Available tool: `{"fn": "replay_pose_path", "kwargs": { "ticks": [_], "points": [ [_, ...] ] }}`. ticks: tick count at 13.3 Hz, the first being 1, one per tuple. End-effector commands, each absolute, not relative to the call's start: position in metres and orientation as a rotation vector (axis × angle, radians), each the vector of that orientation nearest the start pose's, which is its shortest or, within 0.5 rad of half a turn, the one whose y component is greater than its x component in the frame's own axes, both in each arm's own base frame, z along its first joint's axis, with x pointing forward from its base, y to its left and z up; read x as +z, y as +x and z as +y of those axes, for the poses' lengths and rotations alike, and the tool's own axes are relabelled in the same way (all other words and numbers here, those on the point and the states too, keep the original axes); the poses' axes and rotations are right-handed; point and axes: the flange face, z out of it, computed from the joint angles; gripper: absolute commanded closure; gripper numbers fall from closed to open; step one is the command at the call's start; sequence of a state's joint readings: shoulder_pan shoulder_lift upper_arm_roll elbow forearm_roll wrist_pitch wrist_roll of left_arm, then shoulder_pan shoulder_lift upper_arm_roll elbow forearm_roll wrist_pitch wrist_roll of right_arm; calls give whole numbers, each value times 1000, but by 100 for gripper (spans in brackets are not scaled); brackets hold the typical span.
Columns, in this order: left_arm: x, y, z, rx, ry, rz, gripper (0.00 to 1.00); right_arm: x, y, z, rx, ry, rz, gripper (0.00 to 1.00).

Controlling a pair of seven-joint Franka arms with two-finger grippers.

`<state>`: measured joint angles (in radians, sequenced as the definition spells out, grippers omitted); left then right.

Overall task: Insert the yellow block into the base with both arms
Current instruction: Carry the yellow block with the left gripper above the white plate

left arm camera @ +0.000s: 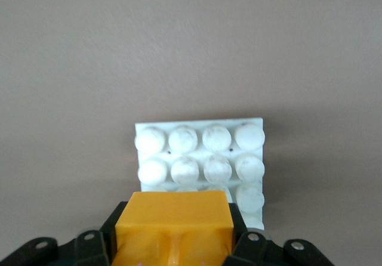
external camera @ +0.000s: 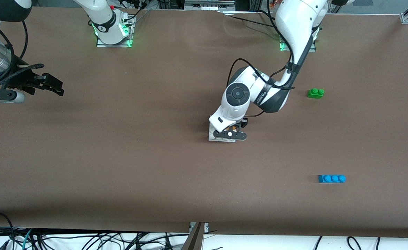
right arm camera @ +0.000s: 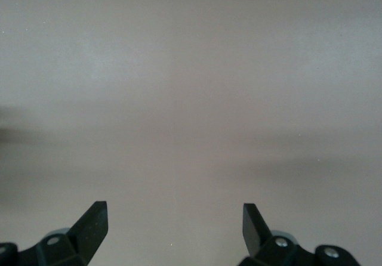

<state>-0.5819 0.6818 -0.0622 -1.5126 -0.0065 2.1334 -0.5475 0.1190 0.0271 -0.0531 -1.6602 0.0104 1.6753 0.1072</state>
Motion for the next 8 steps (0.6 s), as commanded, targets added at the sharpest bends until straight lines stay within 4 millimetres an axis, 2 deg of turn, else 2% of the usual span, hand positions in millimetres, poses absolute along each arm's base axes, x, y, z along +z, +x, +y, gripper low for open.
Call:
{"fn": "replay_pose_path", "kwargs": {
  "ticks": [1, 4, 8],
  "points": [
    [233, 562, -424, 170, -3119, 111, 78, 581, 569, 36, 8, -3113, 91, 0],
    [204, 557, -430, 201, -3135, 94, 78, 580, 570, 36, 11, -3112, 91, 0],
    [191, 555, -433, 207, -3164, 85, 80, 579, 569, 36, 16, -3112, 91, 0]
  ]
}}
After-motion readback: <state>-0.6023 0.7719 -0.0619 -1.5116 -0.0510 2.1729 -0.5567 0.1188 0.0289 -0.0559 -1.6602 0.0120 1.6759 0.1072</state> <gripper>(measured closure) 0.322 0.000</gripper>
